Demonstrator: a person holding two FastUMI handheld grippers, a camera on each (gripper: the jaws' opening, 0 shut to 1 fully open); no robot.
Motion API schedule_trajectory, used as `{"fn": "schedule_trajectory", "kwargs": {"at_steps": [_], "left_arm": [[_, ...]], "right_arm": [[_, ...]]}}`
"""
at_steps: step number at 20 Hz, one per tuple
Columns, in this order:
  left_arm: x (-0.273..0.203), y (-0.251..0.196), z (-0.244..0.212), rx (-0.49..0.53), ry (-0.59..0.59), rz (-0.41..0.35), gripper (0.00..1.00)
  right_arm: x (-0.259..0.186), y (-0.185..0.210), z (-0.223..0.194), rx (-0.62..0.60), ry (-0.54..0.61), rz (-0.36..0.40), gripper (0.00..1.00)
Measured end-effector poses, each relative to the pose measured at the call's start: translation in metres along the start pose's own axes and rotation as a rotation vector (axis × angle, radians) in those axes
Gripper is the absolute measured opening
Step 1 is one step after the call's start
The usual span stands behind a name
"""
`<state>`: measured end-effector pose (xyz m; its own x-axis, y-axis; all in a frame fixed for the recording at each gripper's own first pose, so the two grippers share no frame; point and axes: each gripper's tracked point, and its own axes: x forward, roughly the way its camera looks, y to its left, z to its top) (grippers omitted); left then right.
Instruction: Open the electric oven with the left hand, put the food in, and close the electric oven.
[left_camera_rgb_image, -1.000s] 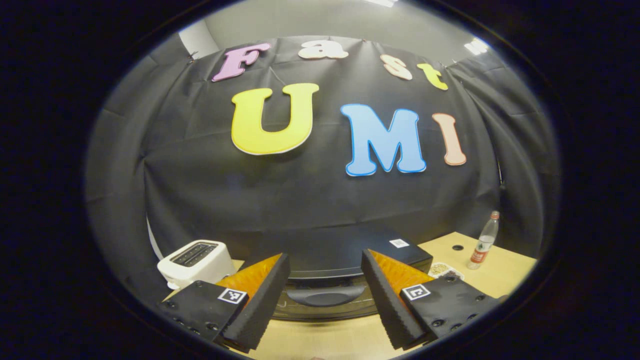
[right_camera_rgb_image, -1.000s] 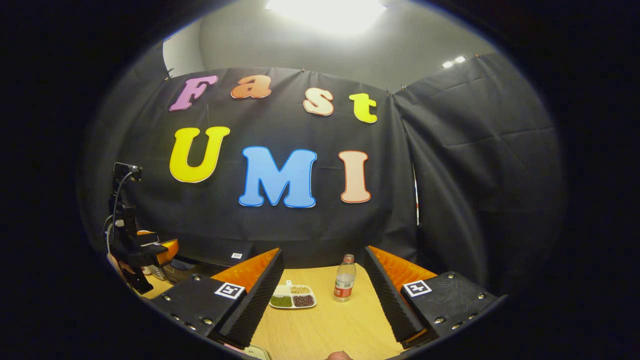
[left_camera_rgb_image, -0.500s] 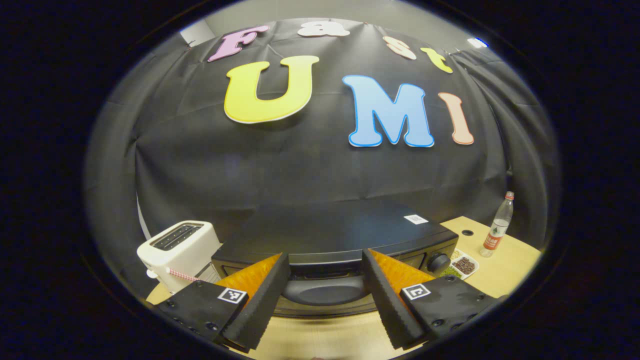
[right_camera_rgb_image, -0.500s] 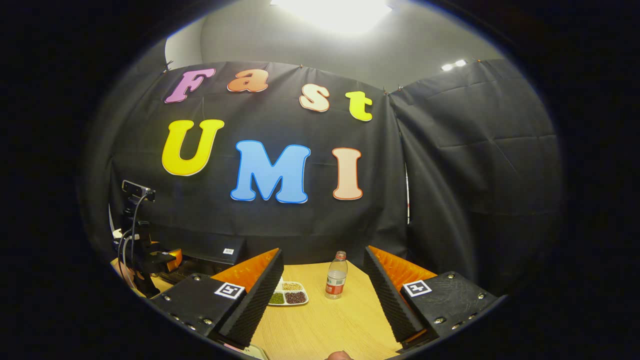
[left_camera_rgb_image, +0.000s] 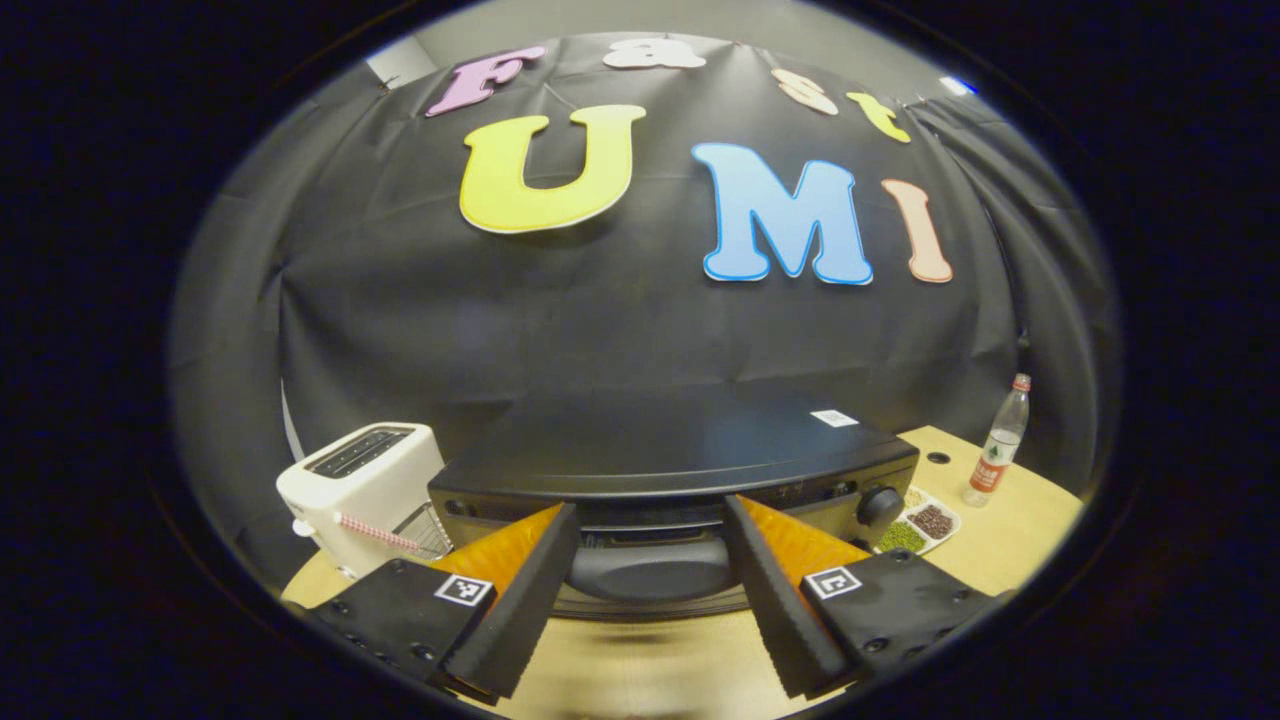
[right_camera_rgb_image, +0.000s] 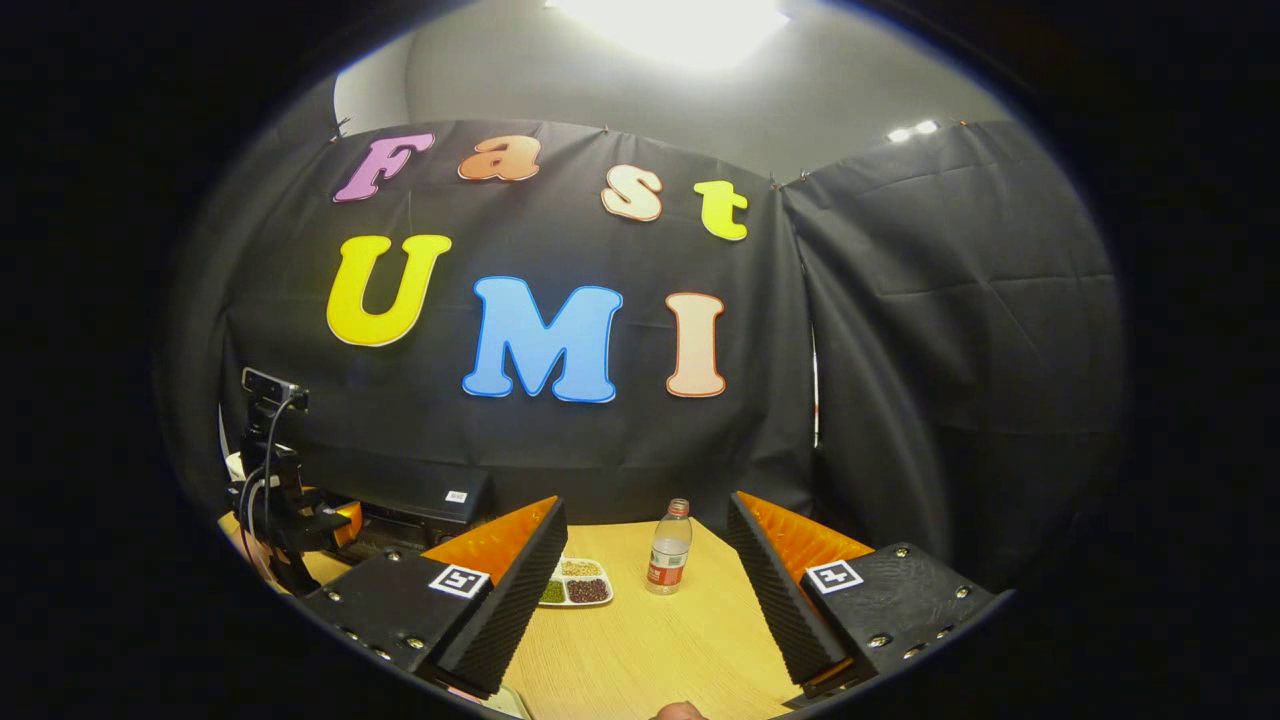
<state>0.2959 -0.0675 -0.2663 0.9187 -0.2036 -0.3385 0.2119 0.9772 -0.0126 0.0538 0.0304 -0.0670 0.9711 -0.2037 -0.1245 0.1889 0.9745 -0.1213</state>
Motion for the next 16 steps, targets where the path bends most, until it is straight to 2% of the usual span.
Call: {"fn": "schedule_trajectory", "kwargs": {"at_steps": [4,6,7,8,10,12,15,16], "left_arm": [[-0.023,-0.002,-0.016,-0.001,0.019,0.004,1.00],[-0.033,-0.003,-0.025,-0.001,0.033,0.008,0.92],[-0.037,-0.003,-0.029,-0.001,0.040,0.009,0.97],[-0.041,-0.004,-0.033,-0.004,0.044,0.009,0.94],[-0.048,-0.005,-0.041,-0.010,0.057,0.008,1.00],[-0.055,-0.006,-0.049,-0.015,0.070,0.010,0.97],[-0.065,-0.008,-0.065,-0.017,0.092,0.013,1.00],[-0.068,-0.008,-0.069,-0.016,0.098,0.013,0.97]], "right_arm": [[-0.003,0.000,0.001,-0.002,-0.005,0.024,0.99],[-0.006,0.000,0.002,0.000,-0.004,0.038,0.99],[-0.008,0.001,0.002,0.001,-0.005,0.047,0.99],[-0.008,0.001,0.002,-0.001,-0.004,0.054,0.99],[-0.011,0.003,0.001,-0.006,-0.003,0.068,0.99],[-0.014,0.003,0.000,-0.007,0.000,0.078,0.99],[-0.022,0.002,-0.003,-0.009,0.005,0.088,0.99],[-0.023,0.001,-0.006,-0.013,0.010,0.091,0.99]]}}
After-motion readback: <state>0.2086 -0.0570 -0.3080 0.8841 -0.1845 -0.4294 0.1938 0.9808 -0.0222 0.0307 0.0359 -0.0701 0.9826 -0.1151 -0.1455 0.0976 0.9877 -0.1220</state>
